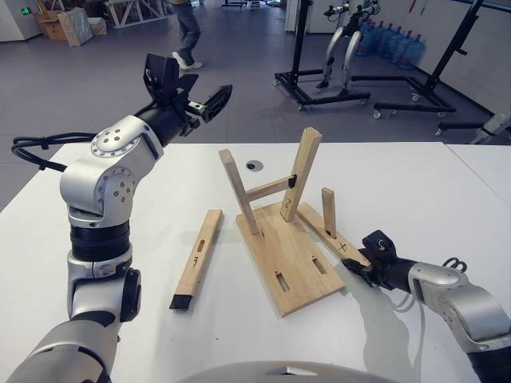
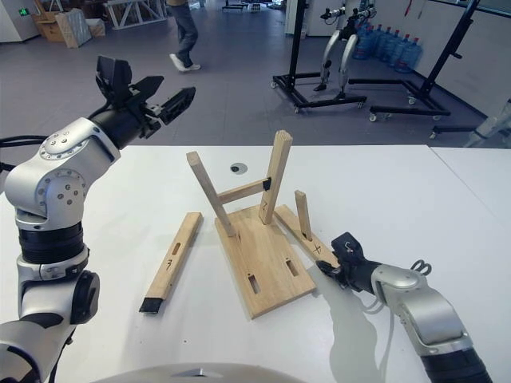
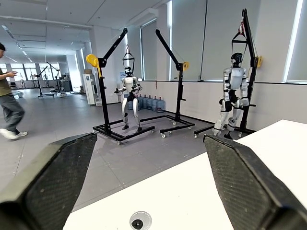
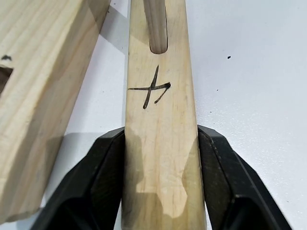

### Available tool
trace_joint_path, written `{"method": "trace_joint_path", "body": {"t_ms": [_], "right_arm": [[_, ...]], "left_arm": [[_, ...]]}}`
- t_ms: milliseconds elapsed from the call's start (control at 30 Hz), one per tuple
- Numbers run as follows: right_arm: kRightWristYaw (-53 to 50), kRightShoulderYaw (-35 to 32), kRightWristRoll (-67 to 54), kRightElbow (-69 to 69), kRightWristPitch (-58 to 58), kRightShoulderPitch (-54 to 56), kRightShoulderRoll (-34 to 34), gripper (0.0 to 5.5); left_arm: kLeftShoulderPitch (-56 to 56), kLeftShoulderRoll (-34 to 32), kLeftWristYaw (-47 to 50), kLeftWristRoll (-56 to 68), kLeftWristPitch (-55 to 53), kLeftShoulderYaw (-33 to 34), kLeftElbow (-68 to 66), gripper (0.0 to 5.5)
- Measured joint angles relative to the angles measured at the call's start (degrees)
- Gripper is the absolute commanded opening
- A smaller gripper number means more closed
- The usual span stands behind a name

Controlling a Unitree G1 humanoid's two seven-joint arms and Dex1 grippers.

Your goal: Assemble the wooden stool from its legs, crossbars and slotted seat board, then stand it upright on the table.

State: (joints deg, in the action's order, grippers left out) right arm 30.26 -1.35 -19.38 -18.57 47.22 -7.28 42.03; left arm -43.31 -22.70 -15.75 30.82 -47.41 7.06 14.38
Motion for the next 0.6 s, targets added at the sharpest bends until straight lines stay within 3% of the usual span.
{"method": "trace_joint_path", "body": {"t_ms": [367,600], "right_arm": [[1.35,-4.05,-0.95,2.93,-0.89,0.05,-1.49,2.04],[0.1,-10.38,-5.38,5.27,3.56,15.21,-2.51,2.04]], "left_arm": [[0.0,1.49,0.26,0.28,-1.06,0.05,0.45,4.07],[-0.13,1.95,0.09,-0.13,-0.83,-0.21,-0.48,4.07]]}}
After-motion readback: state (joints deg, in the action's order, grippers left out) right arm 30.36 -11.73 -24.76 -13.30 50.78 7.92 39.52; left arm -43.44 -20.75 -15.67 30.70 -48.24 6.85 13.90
